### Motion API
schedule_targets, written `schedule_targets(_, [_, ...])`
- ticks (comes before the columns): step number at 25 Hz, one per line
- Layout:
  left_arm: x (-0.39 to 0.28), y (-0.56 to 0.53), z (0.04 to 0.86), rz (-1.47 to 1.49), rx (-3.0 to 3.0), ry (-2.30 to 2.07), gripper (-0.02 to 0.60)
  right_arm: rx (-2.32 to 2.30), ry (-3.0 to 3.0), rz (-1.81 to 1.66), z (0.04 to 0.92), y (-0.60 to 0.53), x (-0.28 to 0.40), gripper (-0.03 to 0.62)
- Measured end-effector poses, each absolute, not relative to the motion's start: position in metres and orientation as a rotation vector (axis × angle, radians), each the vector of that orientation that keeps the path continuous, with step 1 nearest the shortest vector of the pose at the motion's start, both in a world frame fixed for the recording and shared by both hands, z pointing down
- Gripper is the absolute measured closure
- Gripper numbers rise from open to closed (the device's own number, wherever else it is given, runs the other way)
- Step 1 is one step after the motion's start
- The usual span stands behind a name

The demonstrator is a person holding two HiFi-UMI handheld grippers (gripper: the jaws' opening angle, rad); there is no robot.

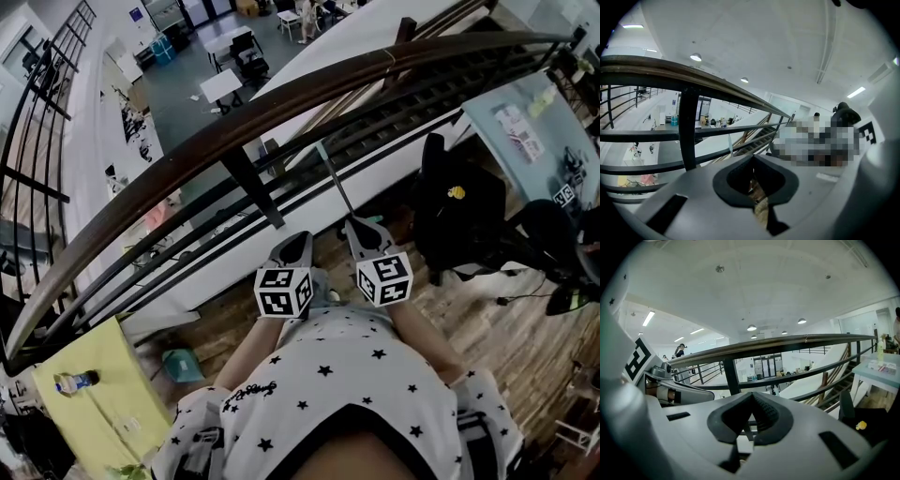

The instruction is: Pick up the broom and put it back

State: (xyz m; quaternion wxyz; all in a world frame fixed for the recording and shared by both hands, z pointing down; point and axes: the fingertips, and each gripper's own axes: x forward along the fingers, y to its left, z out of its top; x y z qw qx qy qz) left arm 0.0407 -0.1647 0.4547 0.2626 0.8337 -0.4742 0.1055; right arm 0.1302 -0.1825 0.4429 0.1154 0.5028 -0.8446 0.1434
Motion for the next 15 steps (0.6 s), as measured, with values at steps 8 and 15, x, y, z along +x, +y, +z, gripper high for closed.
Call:
schedule_targets(8, [0.0420,-0.1661,0.4552,0.290,2.257,-1.273,0.571,1.474,-2.480,0.420,0.4408,-0.1840,0.1290,0.602])
schedule_targets(15, [0.0410,-0.1710,0.4555,0.293,2.260,-1.270,0.571,1.469,-2.496,0.417,0.4385,-0.1892,0.1274,0.602])
